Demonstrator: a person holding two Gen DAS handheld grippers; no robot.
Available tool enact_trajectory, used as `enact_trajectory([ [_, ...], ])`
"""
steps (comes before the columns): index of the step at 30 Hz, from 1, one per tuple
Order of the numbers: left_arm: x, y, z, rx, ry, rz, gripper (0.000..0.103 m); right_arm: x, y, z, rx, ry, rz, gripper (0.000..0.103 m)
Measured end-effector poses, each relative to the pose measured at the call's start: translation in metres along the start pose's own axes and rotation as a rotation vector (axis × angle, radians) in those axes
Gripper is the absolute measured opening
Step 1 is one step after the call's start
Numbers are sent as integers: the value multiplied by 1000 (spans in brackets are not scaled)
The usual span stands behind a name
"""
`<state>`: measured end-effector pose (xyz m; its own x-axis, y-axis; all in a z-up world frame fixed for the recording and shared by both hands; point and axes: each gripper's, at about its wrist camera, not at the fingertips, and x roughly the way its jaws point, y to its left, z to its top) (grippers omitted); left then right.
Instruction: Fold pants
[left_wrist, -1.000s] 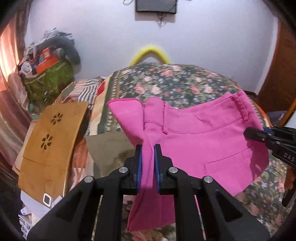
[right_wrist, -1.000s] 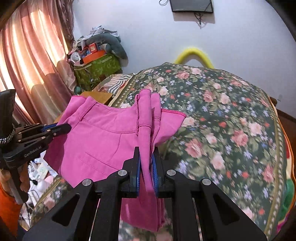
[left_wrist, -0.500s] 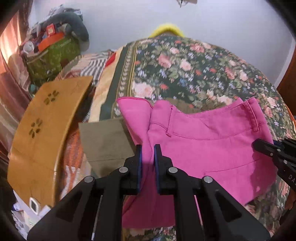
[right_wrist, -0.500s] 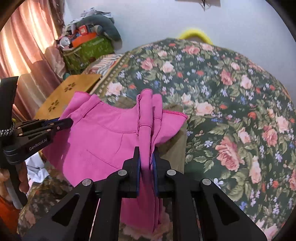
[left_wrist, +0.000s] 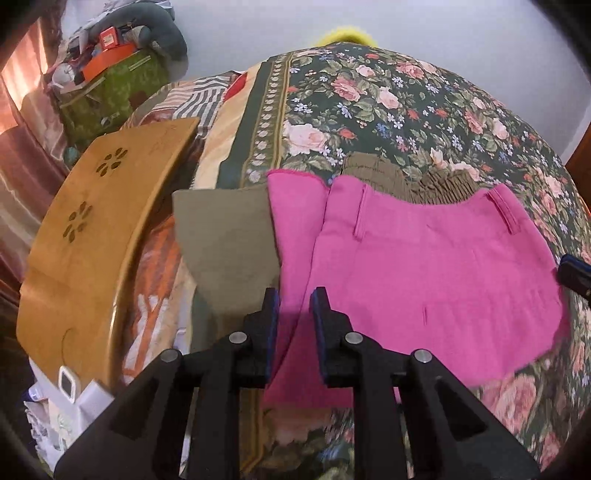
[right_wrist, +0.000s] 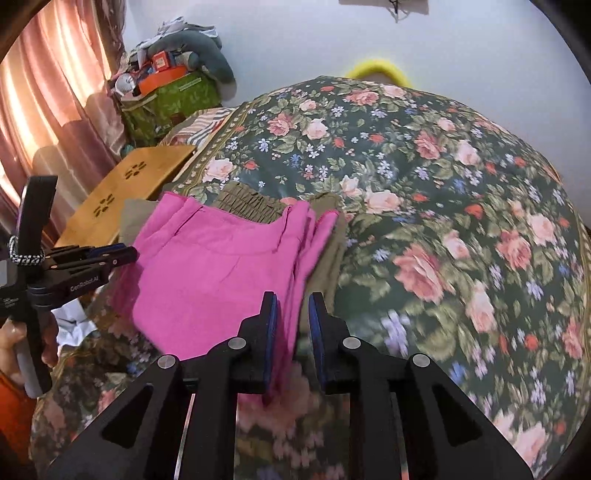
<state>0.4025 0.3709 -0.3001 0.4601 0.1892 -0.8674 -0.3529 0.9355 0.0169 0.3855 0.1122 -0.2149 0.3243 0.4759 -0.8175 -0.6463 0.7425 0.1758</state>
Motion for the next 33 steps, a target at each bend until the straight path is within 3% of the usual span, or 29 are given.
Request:
enact_trajectory([
  [5, -40, -1, -11, 14, -28, 7, 18, -43, 4, -6, -28, -54, -6, 17],
  [10, -114, -15, -19, 52, -130, 0, 18, -107, 22, -6, -88, -185, -11, 17],
  [19, -278, -46, -55, 84, -419, -50, 18, -235, 62, -28, -156, -436, 28, 17],
  [24, -363, -67, -99, 104, -586, -53, 18, -296, 78, -51, -156, -548, 74, 17],
  [29, -432, -87, -150, 126, -725, -47, 18, -343, 96, -81, -199, -660, 44, 17],
  [32, -458, -87, -173, 101, -770, -75, 28, -365, 104, -101, -198, -705, 71, 18],
  [33, -465, -87, -182, 92, -789, -82, 37, -369, 105, -105, -192, -707, 84, 18],
])
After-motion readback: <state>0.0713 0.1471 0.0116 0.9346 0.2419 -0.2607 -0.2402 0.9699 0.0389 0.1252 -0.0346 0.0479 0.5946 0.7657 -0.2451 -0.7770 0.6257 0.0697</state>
